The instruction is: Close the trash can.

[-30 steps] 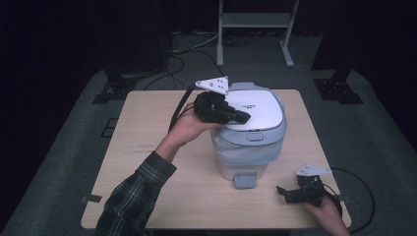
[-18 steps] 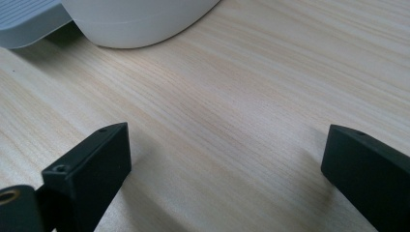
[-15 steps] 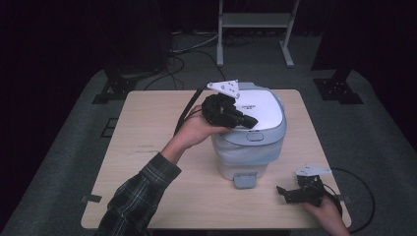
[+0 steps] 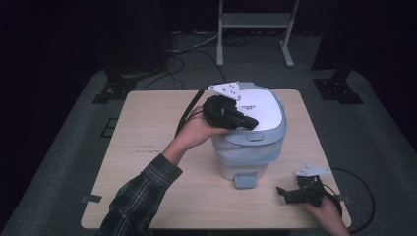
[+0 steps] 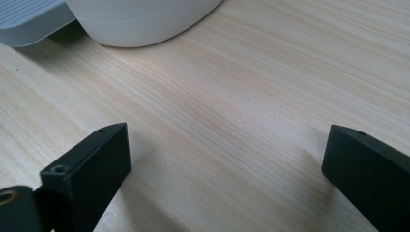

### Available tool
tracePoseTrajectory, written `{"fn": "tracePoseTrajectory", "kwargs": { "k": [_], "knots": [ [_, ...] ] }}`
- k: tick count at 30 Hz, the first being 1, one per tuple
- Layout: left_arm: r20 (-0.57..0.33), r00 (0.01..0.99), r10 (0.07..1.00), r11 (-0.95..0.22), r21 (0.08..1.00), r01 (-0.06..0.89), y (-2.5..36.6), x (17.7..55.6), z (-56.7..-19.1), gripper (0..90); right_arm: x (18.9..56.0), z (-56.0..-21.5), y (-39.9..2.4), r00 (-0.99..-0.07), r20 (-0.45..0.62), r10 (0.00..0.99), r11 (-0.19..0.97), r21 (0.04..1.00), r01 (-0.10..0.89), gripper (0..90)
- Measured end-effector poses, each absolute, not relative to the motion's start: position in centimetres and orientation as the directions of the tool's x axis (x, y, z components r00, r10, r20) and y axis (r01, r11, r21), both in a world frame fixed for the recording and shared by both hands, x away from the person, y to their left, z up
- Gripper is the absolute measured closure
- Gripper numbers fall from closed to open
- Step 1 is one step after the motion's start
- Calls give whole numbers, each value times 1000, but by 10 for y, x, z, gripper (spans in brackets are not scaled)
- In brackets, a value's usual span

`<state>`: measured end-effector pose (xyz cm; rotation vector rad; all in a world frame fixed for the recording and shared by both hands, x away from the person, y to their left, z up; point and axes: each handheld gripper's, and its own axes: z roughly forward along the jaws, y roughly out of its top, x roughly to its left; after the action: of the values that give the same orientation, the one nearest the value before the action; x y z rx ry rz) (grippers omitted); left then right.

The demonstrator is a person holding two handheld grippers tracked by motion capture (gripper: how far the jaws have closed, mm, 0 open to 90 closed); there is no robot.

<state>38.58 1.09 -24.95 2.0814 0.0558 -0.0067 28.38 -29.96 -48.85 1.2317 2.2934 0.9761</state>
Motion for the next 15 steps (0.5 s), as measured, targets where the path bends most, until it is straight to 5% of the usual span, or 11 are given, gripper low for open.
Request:
{"fn": "tracePoseTrajectory", "kwargs": {
  "k": [15],
  "knots": [
    [3,992,123,-451,891,53,34,382,-243,362,282,-489,-300,-556,10,831,381,718,583,22]
  ]
}}
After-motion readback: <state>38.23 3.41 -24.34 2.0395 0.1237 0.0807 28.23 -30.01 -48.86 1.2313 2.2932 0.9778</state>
